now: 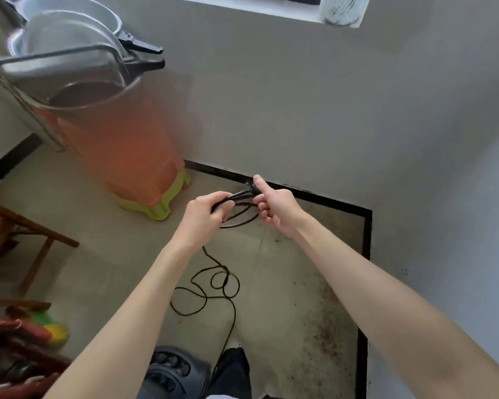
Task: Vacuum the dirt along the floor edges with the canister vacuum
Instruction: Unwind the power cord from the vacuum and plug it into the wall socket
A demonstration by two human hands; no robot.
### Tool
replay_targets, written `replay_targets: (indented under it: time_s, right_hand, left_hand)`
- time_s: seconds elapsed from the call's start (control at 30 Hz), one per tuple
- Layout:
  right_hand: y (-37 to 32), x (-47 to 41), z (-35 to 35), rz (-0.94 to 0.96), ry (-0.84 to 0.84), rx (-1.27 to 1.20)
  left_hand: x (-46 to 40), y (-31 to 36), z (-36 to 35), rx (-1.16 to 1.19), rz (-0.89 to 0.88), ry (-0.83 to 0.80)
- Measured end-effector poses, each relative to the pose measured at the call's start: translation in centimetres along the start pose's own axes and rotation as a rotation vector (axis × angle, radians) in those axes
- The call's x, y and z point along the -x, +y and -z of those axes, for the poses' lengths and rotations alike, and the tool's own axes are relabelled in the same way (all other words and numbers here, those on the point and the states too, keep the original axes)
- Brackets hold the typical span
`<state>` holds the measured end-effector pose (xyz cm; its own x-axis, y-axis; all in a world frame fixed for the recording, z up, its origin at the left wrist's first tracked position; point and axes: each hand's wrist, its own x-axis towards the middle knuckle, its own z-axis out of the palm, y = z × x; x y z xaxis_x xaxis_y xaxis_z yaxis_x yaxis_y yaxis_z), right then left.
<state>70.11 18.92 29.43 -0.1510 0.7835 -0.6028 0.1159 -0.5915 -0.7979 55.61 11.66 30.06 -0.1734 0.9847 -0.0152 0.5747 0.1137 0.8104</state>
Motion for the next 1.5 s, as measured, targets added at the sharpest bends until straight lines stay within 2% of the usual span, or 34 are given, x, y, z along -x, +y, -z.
replay_targets:
  time_s: [0.13,0.3,0.37,0.43,0.53,0.6,0.67,0.73,0.9,1.07,1.13,1.23,1.33,1.5]
  right_hand:
    - [-1.7,-2.8,-1.6,-0.075,-0.001,0.005]
    - [-2.4,-5.9,-2.8,-0.239,-0.004,-0.109]
    - [-2.6,-7.1,-3.3,-0.244,0.025,-0.123]
    - [-2.9,-7.8,-3.7,-0.214,0.037,-0.174]
    - [-3.6,-8.7,-3.4,-0.169,-0.001,-0.257]
    - [-3.8,-9.0,-2.2,-0.141,-0.017,-0.281]
    - [-3.6,-9.3,-0.5,-0.118,-0.003,-0.287]
    - [-2.8,-9.6,1.5,-0.119,0.01,-0.294]
    - [0.5,-10.2,6.9,-0.195,0.05,-0.474]
    - [3.5,-11.3,12.0,-0.147,0.157,-0.274]
    - [4.6,-11.9,13.9,-0.104,0.18,-0.18]
    - [6.9,-13.7,16.9,-0.078,0.19,-0.172]
    - [10.0,-15.7,19.8,-0.054,0.209,-0.236]
    - [16.5,-19.4,24.1,-0.042,0.317,-0.228]
  left_hand:
    - [-3.1,-1.1,1.7,-0.09,-0.045,-0.073]
    - [-5.4,-3.1,2.5,-0.183,-0.046,-0.202]
    - [-6.1,-3.9,2.5,-0.213,-0.094,-0.163]
    - [-6.7,-4.3,2.4,-0.248,-0.131,-0.059]
    - [-7.9,-4.6,1.8,-0.304,-0.105,0.023]
    - [-8.9,-4.6,1.0,-0.298,-0.068,-0.039]
    - [-9.9,-4.4,-0.2,-0.234,-0.011,-0.193]
    - [-10.5,-4.4,-2.0,-0.213,0.021,-0.349]
    - [-10.9,-3.9,-7.2,-0.295,0.007,-0.536]
    - [-11.9,-2.9,-12.7,-0.281,0.077,-0.714]
    - [-12.0,-2.7,-15.4,-0.151,0.098,-0.718]
    - [-12.7,-2.6,-20.7,-0.041,0.09,-0.632]
    - [-13.6,-3.6,-25.8,-0.018,0.047,-0.579]
    - [-15.6,-7.4,-34.4,-0.061,-0.023,-0.636]
